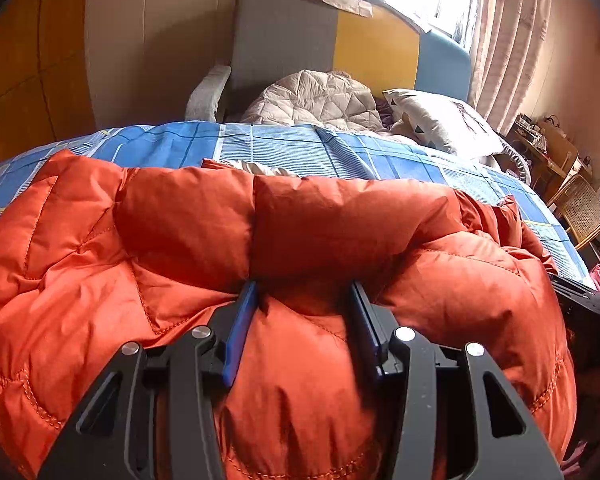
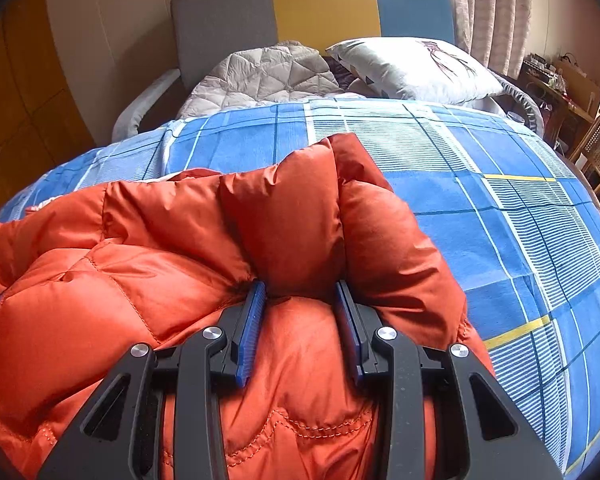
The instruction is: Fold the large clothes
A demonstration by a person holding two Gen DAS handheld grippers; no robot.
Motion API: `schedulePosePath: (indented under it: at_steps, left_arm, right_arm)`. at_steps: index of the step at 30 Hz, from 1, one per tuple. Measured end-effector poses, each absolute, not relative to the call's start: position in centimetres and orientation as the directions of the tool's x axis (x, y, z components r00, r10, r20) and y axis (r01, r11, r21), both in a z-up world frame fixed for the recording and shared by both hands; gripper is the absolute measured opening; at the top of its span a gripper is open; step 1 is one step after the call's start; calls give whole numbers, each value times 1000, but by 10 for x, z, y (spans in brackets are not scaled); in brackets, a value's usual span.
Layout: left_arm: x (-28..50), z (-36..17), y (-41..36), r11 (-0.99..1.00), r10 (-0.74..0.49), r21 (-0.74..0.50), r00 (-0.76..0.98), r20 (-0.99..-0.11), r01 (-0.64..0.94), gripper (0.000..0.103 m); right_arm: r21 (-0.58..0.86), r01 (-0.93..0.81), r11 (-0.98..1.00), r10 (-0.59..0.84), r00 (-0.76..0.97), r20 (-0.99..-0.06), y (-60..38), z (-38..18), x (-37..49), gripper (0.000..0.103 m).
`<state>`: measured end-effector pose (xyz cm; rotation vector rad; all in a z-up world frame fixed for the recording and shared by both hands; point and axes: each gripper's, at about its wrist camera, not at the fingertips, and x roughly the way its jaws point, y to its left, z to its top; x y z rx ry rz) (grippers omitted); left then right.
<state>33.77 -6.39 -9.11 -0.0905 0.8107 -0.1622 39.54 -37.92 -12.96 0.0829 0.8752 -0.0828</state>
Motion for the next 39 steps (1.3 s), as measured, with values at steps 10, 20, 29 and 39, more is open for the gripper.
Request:
schedulePosePath:
  at_steps: [10, 20, 29, 39]
  left_arm:
    - [337, -94, -64, 983, -183, -148, 684, -706, 110, 46]
    - [338, -95, -65, 982, -186, -151, 683, -706, 111, 46]
    - [337, -91, -65, 982, -191, -150, 673, -715, 119, 47]
    - [293, -43, 9, 995, -83, -103, 734, -674, 19, 48]
  right_arm:
    - [20, 111, 994, -55, 633, -772, -377, -132, 398, 35]
    - [19, 112, 994, -56, 631, -774, -376, -133, 399, 35]
    - [-9, 110, 994, -76, 614, -786, -374, -132, 402, 36]
    - [8, 112, 994, -58, 573, -818, -377, -116, 402, 48]
